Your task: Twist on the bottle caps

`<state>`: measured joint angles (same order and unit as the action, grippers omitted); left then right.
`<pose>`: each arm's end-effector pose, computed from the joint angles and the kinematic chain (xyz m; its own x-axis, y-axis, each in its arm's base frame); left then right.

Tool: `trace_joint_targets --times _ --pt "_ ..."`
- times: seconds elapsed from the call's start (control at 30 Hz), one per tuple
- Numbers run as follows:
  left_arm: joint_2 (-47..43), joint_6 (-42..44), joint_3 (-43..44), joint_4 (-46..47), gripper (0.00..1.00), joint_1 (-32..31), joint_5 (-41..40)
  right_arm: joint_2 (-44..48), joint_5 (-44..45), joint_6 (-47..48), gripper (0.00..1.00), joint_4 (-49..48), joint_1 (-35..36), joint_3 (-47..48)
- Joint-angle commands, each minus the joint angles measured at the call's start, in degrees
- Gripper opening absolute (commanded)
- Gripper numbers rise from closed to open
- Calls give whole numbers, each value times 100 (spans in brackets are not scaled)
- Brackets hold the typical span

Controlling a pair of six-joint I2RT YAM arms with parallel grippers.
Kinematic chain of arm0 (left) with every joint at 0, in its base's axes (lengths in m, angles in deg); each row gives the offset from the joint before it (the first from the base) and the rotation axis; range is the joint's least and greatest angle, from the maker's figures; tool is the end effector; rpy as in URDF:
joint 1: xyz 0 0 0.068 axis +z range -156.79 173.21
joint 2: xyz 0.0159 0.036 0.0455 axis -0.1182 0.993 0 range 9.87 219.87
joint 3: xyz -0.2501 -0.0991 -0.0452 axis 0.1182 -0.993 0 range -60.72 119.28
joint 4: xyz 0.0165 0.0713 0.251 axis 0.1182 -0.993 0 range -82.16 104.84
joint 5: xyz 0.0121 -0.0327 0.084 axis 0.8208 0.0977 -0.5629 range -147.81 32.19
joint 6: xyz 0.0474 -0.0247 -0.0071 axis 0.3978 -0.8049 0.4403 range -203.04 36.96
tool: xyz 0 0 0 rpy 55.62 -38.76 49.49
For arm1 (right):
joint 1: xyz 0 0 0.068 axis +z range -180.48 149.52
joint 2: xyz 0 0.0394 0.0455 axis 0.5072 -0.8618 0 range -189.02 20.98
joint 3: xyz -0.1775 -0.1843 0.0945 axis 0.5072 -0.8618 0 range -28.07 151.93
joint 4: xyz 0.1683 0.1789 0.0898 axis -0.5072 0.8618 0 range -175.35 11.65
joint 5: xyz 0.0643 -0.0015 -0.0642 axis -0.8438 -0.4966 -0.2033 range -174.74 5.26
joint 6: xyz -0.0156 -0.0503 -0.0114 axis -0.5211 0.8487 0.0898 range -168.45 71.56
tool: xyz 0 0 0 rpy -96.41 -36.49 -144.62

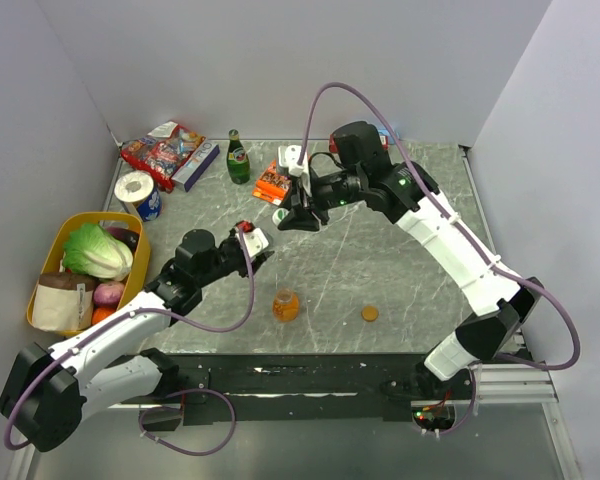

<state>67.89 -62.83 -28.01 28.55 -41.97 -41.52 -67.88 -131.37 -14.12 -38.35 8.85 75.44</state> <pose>0.1850 -0.1427 0.2652 0.1142 0.3251 -0.9388 0.7866 0.5476 0.2854 0.2309 0.2227 0.4448 0.1713 -0.3601 -0.9170 -0.9852 -0.0739 -0.1550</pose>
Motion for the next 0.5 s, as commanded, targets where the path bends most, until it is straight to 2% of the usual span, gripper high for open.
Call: trace_joint_targets --times 0.0,0.17,0.3,0.47 --pt "16 -122 210 404 96 -33 191 -219 66 -654 16 -315 -171 275" --pt "104 -385 52 88 96 -7 -616 -430 839 -752 12 132 -654 671" --pt "-45 -771 -54 -299 96 81 -908 -711 1516 -699 11 765 -1260 1153" --pt "-238 -1185 -55 -475 96 204 -997 -931 2104 -743 9 1013 -2051 1111"
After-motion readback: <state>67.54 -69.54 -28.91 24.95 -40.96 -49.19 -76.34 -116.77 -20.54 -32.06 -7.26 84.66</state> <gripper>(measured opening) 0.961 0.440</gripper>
